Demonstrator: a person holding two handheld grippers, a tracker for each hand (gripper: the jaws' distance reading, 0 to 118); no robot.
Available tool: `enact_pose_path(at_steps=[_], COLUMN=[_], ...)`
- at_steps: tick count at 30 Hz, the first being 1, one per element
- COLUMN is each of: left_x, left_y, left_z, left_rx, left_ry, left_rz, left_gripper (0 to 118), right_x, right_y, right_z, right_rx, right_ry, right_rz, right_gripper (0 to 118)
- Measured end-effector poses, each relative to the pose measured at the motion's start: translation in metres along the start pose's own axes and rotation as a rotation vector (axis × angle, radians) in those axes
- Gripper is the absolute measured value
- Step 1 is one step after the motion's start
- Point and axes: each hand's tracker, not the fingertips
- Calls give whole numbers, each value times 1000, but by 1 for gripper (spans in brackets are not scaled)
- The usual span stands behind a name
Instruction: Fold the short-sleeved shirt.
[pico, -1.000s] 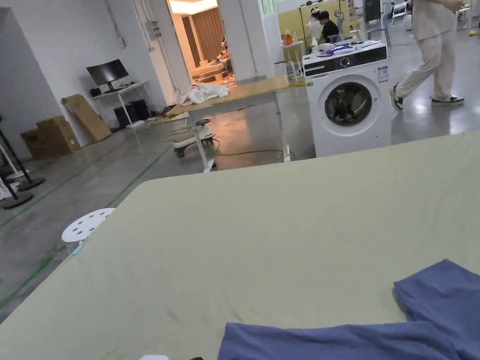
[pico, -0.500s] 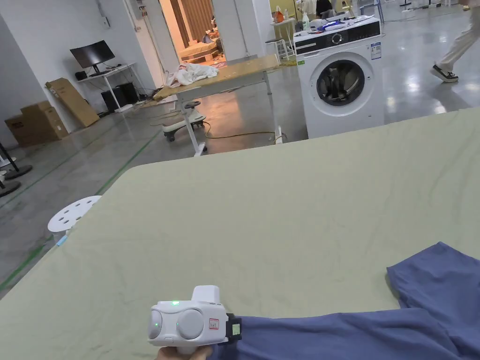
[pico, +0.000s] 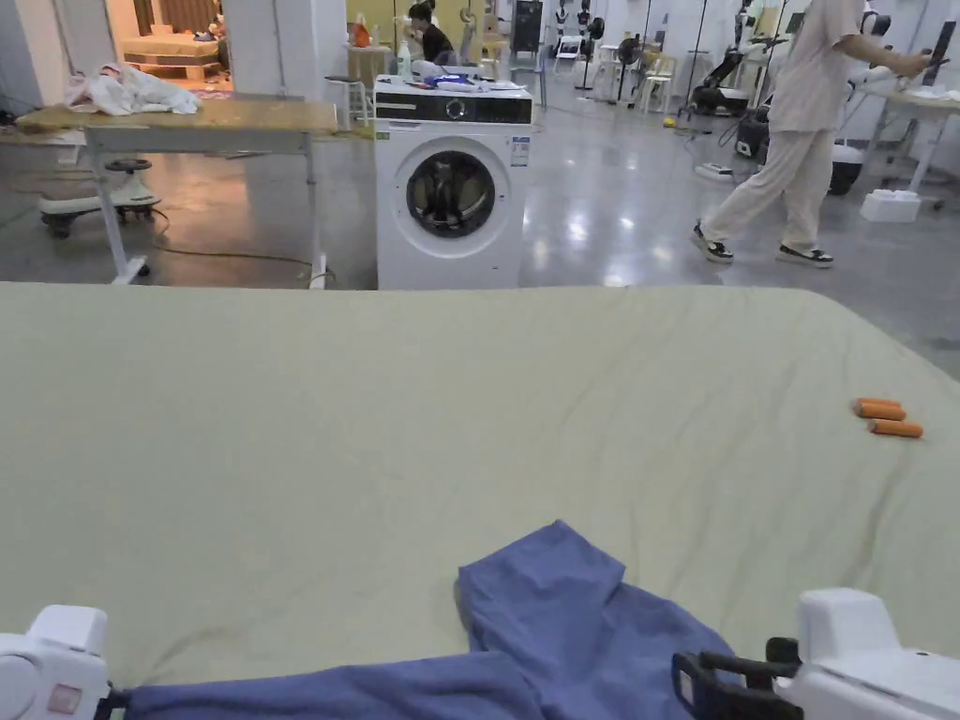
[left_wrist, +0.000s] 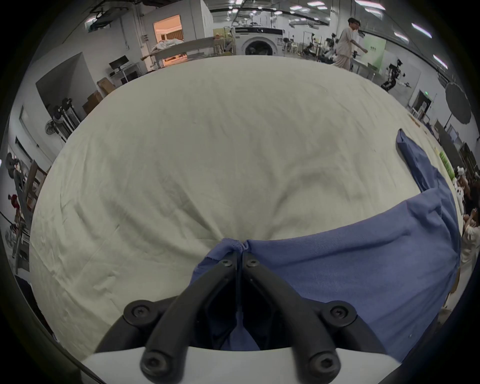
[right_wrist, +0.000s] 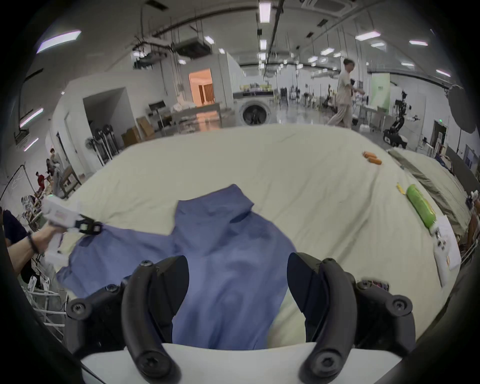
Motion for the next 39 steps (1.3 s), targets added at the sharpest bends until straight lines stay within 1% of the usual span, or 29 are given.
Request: enact_pose_path(at_steps=[2, 3, 4, 5, 7, 8, 9, 10, 11, 12, 13, 14, 15, 17, 18, 20, 21, 22, 23, 24, 25, 27, 31, 32, 35, 39], left_x=[10, 12, 13, 14, 14, 15, 14, 15, 15, 16, 16, 9, 8, 3, -4, -12, -17, -23, -28, -33, -36, -39, -53, -56, -63, -70], left_y=[1, 1, 1, 1, 1, 1, 2, 2, 1, 0, -2, 1, 0, -1, 0, 0, -3, -6, -9, -11, -13, -18, -12, -8, 10, 45], left_z=[5, 6, 7, 8, 10, 10, 11, 12, 13, 13, 14, 9, 10, 16, 19, 57, 84, 107, 129, 160, 187, 243, 332, 355, 400, 440], left_rx=[-17, -23, -26, -28, -34, -36, -39, -40, -40, -36, -31, -23, -16, 10, 42, 210, 297, 326, 373, 430, 472, 577, 730, 777, 855, 936], left_ry=[16, 21, 22, 25, 25, 25, 24, 24, 24, 24, 23, 23, 19, -10, -29, -21, -44, -103, -131, -140, -141, -121, -108, -81, -19, 46], left_rz=[-32, -44, -43, -44, -39, -31, -31, -33, -34, -36, -36, -33, -26, 12, 33, -12, 1, 36, 64, 68, 45, 36, 55, 46, 29, 35], left_gripper=[0, 0, 0, 0, 0, 0, 0, 0, 0, 0, 0, 0, 0, 0, 0, 0, 0, 0, 0, 0, 0, 0, 0, 0, 0, 0], right_x=[14, 21, 27, 31, 40, 44, 46, 46, 44, 36, 32, 32, 33, 36, 36, 34, 32, 30, 29, 26, 26, 23, 15, 5, -7, -26], right_y=[25, 35, 43, 50, 57, 57, 55, 51, 44, 39, 38, 37, 38, 41, 45, 54, 58, 63, 66, 70, 75, 85, 113, 125, 155, 205], right_z=[-43, -66, -89, -107, -139, -156, -165, -169, -172, -167, -162, -161, -158, -146, -132, -96, -73, -49, -29, -2, 20, 60, 126, 146, 178, 195], right_rx=[-76, -118, -140, -170, -241, -289, -320, -347, -377, -343, -300, -307, -305, -262, -219, -121, -70, -29, 13, 68, 114, 207, 372, 413, 501, 571], right_ry=[-8, 10, 6, -18, -86, -112, -122, -121, -81, -81, -109, -90, -97, -89, -85, -48, -41, -26, -27, -33, -11, -5, 10, 6, -9, -45], right_rz=[2, 31, 74, 85, 58, 47, 41, 34, 44, 84, 135, 109, 92, 37, 26, 52, 72, 97, 109, 109, 95, 68, 51, 55, 65, 71], right_gripper=[82, 82, 82, 82, 82, 80, 71, 38, 17, 13, 4, 4, 3, 2, 2, 2, 2, 2, 2, 2, 2, 2, 2, 2, 2, 2])
